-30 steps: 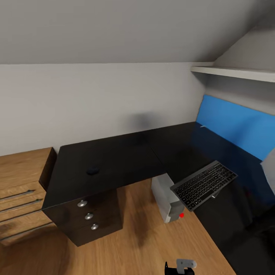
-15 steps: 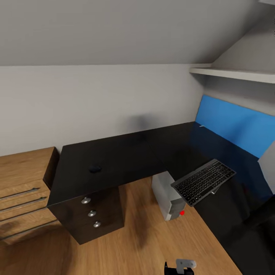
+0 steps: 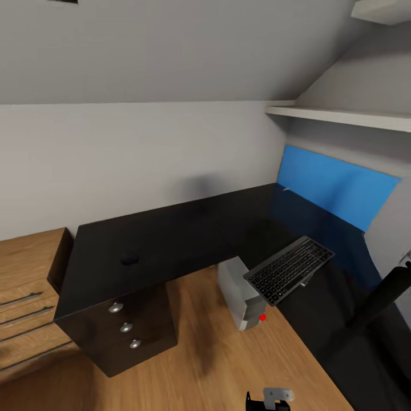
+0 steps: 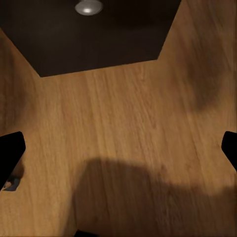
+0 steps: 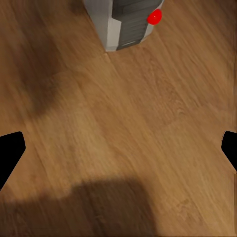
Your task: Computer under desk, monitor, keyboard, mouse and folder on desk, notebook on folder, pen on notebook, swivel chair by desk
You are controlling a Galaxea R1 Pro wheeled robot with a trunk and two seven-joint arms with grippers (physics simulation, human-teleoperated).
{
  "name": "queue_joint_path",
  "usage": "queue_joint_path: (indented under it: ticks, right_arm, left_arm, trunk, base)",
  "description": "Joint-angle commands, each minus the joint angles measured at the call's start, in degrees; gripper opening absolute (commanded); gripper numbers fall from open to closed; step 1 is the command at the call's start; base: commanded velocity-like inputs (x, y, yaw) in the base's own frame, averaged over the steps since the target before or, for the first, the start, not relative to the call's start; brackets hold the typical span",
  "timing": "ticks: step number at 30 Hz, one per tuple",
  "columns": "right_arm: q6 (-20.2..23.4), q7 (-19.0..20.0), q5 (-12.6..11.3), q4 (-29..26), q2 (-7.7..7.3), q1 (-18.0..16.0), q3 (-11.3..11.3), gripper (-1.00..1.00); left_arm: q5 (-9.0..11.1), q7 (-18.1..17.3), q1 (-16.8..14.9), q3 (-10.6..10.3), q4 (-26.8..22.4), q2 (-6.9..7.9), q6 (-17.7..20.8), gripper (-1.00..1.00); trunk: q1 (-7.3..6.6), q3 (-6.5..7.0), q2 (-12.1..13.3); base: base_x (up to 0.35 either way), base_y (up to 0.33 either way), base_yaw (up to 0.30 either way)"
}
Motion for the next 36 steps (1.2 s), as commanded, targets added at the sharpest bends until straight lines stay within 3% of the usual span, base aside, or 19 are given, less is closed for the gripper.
queue_joint_path:
  ticks: [1, 18, 36]
  right_arm:
    - [-0.18, -0.27, -0.26, 0.13, 0.02, -0.07, 0.47, 1.0]
    - [-0.21, -0.27, -0.26, 0.13, 0.01, -0.07, 0.47, 1.0]
    - [-0.12, -0.27, -0.32, 0.13, 0.08, -0.07, 0.47, 1.0]
  left_arm:
    - [0.24, 0.02, -0.02, 0.02, 0.01, -0.01, -0.18, 1.0]
    - [0.18, 0.02, -0.02, 0.02, 0.01, -0.05, -0.18, 1.0]
    - [0.18, 0.02, -0.02, 0.02, 0.01, -0.02, -0.18, 1.0]
  trunk:
    - [0.0, 0.01, -0.03]
    - [0.0, 0.71, -0.03]
    - [0.0, 0.74, -0.03]
  base:
    - [0.0, 0.0, -0.212]
    - [0.0, 0.0, -0.215]
    - [0.0, 0.122, -0.019]
